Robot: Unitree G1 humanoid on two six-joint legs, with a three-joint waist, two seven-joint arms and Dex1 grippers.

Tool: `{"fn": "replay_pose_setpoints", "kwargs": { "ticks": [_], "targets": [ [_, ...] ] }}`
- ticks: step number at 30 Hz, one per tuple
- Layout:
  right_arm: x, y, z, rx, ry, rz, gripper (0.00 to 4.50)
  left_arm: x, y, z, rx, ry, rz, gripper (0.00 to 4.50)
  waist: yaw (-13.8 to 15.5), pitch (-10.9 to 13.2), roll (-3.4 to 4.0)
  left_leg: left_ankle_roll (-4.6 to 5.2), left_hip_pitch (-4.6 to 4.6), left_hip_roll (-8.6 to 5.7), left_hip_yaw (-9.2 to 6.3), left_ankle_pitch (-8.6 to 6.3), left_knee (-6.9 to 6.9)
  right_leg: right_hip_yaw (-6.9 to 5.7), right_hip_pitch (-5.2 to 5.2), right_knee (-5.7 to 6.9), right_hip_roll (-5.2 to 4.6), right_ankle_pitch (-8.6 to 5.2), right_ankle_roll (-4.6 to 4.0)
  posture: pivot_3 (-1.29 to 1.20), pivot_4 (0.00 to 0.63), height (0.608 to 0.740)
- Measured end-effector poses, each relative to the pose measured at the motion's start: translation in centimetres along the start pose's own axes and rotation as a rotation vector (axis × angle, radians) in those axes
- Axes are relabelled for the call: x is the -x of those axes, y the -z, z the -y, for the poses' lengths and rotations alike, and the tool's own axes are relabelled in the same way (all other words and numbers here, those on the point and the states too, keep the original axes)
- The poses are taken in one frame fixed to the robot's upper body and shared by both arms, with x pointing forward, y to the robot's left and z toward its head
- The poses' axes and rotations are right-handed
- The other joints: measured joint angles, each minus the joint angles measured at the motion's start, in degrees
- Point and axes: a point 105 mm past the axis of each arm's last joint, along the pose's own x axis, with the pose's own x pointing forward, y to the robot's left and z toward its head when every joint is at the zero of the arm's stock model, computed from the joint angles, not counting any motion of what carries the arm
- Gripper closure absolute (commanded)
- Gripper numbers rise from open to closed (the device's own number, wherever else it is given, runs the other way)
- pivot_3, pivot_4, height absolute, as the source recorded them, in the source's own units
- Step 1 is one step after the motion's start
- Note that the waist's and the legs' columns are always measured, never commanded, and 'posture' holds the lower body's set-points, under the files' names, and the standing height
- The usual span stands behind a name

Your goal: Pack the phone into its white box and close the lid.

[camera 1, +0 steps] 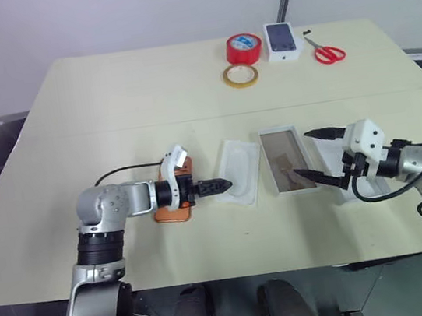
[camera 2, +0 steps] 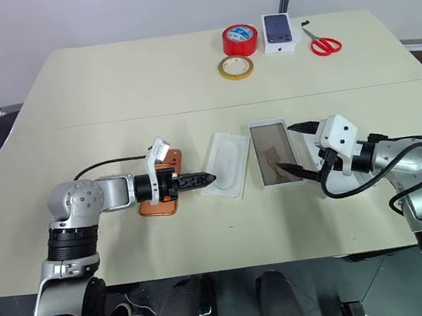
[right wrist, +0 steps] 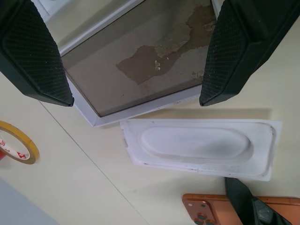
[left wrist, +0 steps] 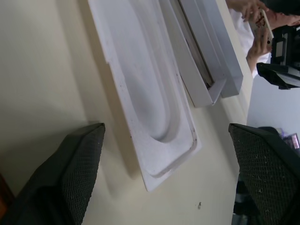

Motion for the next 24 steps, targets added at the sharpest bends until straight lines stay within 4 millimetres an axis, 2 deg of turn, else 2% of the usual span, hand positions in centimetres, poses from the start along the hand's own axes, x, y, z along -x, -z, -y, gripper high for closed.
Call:
{"fn": "replay_pose_setpoints", "kwargs": {
  "ticks": [5,7,8,18,21,24],
  "targets": [
    [0.0,0.0,0.0,0.001,0.007,0.001,0.0,-1.3,1.3,-0.2,0.077,0.028,-0.008,3.43,0.72,0.02,-0.03,0.0,-0.01,-0.02,0.0,0.0,0.01,0.01,-0.01,-0.01,-0.02,0.0,0.0,0.0,0.15,0.728],
    [0.0,0.0,0.0,0.004,0.01,0.0,0.0,-1.6,1.0,0.3,0.057,0.044,0.0,4.36,0.92,-0.05,0.05,-0.01,0.09,-0.02,0.0,0.0,0.01,0.01,0.1,-0.01,-0.02,0.0,-0.01,0.0,0.15,0.728],
    [0.0,0.0,0.0,0.006,0.011,0.0,0.0,-1.7,0.9,0.5,0.058,0.052,0.011,4.48,1.05,-0.07,0.08,0.0,0.23,-0.02,0.0,-0.01,0.0,0.0,0.25,-0.02,-0.03,-0.01,-0.01,0.0,0.15,0.728],
    [-0.1,0.0,-0.3,0.017,-0.003,-0.008,0.0,-1.2,0.3,-0.2,0.105,0.029,0.075,4.48,0.87,-0.13,0.15,0.19,0.46,0.0,-0.02,-0.15,-0.11,0.01,0.42,-0.11,-0.05,-0.01,-0.03,0.0,0.15,0.728],
    [-0.3,0.1,-2.0,-0.009,-0.08,-0.004,0.0,-0.4,-0.5,-0.7,0.137,0.01,0.135,4.48,0.93,-0.11,0.13,0.2,0.44,0.02,-0.03,-0.15,-0.16,0.0,0.4,-0.13,-0.04,-0.01,-0.02,0.0,0.15,0.728],
    [-0.4,1.4,-3.9,-0.02,-0.179,-0.067,0.0,0.0,-0.8,-1.0,0.166,-0.01,0.172,4.48,0.99,-0.07,0.07,0.21,0.38,0.0,-0.03,-0.16,-0.13,0.0,0.38,-0.15,-0.06,-0.01,-0.02,0.0,0.15,0.728]
  ]
}}
